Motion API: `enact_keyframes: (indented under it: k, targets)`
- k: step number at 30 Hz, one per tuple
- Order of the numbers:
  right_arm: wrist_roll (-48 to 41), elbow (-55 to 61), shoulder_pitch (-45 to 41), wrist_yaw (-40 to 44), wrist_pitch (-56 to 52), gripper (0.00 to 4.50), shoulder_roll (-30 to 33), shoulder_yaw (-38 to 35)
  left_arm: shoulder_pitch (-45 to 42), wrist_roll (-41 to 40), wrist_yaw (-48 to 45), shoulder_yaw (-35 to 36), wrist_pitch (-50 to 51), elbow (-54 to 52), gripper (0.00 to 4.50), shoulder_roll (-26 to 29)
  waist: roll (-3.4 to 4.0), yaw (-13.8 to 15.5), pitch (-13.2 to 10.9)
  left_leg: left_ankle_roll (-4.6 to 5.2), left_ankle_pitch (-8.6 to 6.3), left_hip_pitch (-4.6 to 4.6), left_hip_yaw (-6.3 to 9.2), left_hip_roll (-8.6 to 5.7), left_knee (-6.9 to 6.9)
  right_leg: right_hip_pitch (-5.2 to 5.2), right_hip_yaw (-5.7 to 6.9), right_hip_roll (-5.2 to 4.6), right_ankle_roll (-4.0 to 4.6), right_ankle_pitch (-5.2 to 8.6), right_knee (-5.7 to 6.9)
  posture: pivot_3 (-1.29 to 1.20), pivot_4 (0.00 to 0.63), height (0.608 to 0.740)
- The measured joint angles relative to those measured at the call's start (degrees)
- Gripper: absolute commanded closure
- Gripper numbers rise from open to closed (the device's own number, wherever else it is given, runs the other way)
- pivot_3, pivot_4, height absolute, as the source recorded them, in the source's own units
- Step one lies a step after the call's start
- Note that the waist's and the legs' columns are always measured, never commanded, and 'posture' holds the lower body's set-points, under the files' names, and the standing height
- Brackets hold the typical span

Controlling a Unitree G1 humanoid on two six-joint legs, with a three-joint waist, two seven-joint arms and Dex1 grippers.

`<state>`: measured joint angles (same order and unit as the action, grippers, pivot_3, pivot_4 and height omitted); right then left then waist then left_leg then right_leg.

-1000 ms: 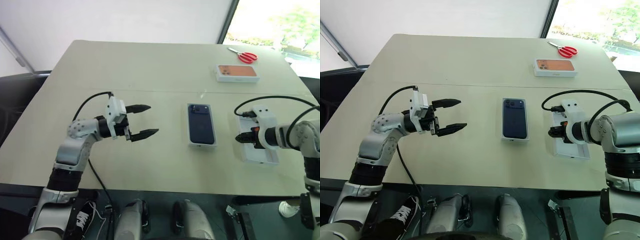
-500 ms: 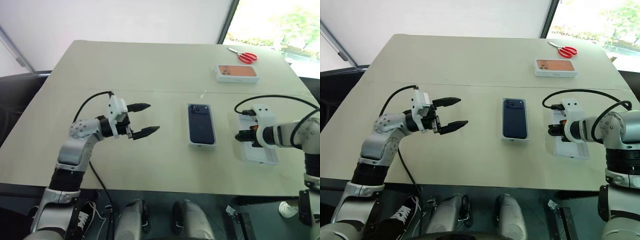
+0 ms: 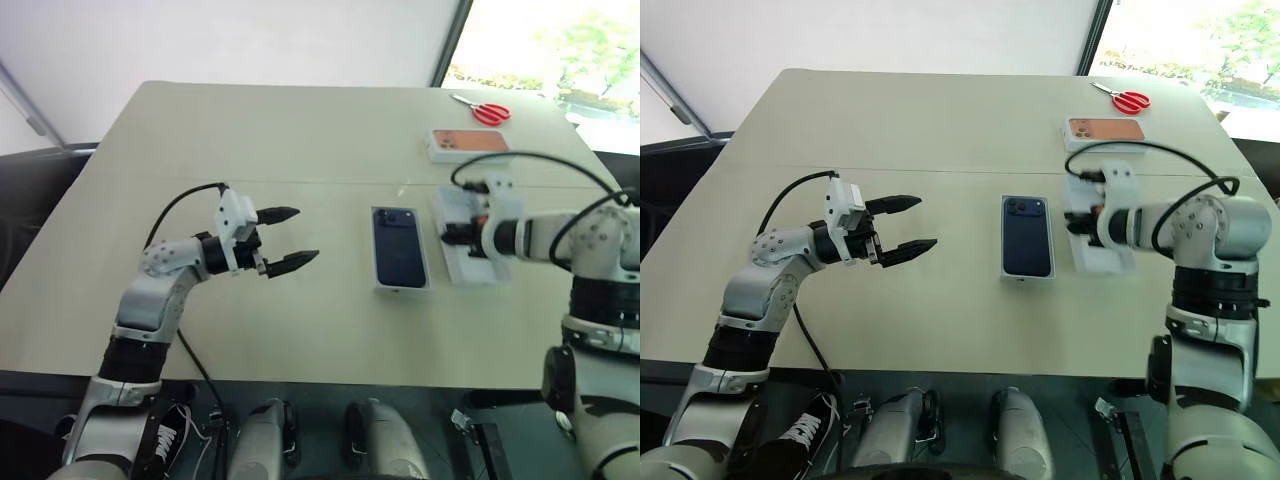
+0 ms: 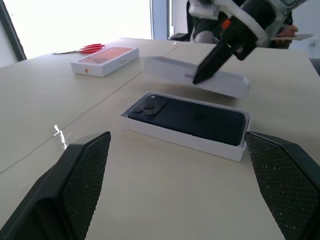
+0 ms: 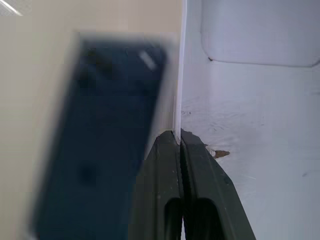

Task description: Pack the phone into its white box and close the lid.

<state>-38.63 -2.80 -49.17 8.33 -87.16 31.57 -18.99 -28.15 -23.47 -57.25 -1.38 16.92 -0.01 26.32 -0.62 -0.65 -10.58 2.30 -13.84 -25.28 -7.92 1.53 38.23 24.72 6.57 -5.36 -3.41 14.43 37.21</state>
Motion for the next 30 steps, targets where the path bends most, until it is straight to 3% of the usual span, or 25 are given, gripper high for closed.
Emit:
enact_keyframes:
  k: [4,7,8,13,17,21,24,27,30]
  targets:
    - [-2.2,-0.6,-5.6,-0.7,1.8,4.44,-8.4,-8.9,-1.8,-2.0,2.3,1.0,4.6,1.1,0.00,-0.5,0.00,0.0,0.0,0.00,0.00,-0.02,0.00,-0.03,0.01,0.00,0.00,-0.02,-0.02,-0.01,0.01,0.00,0.150,0.738]
    - [-4.5,-5.2,-13.0,-5.7,-2.5,4.44,-19.7,-25.0,-3.0,-3.6,4.3,2.1,8.2,2.0,0.00,-1.6,0.01,-0.2,0.0,-0.07,0.05,0.00,0.00,0.02,-0.01,0.00,0.00,0.03,-0.01,-0.01,0.06,0.00,0.150,0.738]
    - [-5.5,-5.0,-13.4,-6.3,-2.6,4.44,-22.5,-26.8,-3.8,-4.5,5.3,2.5,9.8,2.5,0.00,-2.3,0.02,-0.3,0.0,-0.09,0.06,0.00,0.02,0.08,-0.01,0.00,0.01,0.10,-0.01,-0.01,0.05,0.00,0.150,0.738]
    - [-9.6,-1.0,-8.6,-7.0,-4.6,4.44,-33.6,-29.9,-4.8,-6.0,9.2,4.5,13.6,2.8,0.00,-3.3,0.03,-0.2,0.0,-0.09,0.06,-0.03,0.03,0.05,-0.05,0.02,-0.02,0.10,-0.01,-0.01,0.03,0.00,0.150,0.738]
    - [-15.7,-1.0,-4.0,-9.1,-4.9,4.44,-34.9,-30.3,-4.6,-6.6,11.7,5.6,14.3,2.5,0.00,-3.9,0.03,0.0,0.0,-0.08,0.05,-0.02,0.05,-0.03,-0.02,-0.02,-0.01,0.04,0.00,-0.01,0.04,0.00,0.150,0.738]
    - [-19.6,-2.6,1.5,-11.8,-5.0,4.50,-34.3,-29.1,-4.2,-6.8,12.3,5.6,14.1,2.2,1.28,-4.2,0.03,-0.4,0.0,-0.08,0.05,0.00,0.05,-0.01,-0.04,-0.01,-0.02,0.04,0.00,-0.01,0.05,0.00,0.150,0.738]
    - [-23.0,-3.8,3.5,-12.6,-5.0,3.51,-32.5,-27.6,-4.1,-6.7,12.7,5.3,13.8,3.2,2.92,-5.9,0.07,-0.5,0.0,-0.08,0.06,0.00,0.04,0.00,-0.04,0.00,-0.02,0.06,0.00,-0.01,0.06,0.00,0.150,0.738]
    - [-25.4,-4.5,3.6,-13.3,-5.0,1.97,-31.8,-26.8,-4.2,-6.1,13.7,4.5,13.2,5.3,4.47,-8.4,0.08,-0.4,0.0,-0.08,0.06,0.00,0.04,0.00,-0.04,0.00,-0.02,0.07,0.00,-0.01,0.06,0.00,0.150,0.738]
    - [-28.8,-6.5,3.7,-14.8,-5.0,0.48,-31.0,-26.8,-4.7,-3.8,14.1,2.5,11.1,8.2,4.50,-10.7,0.08,-0.4,0.0,-0.08,0.05,0.00,0.04,0.00,-0.04,0.00,-0.03,0.07,0.00,-0.01,0.05,0.00,0.150,0.738]
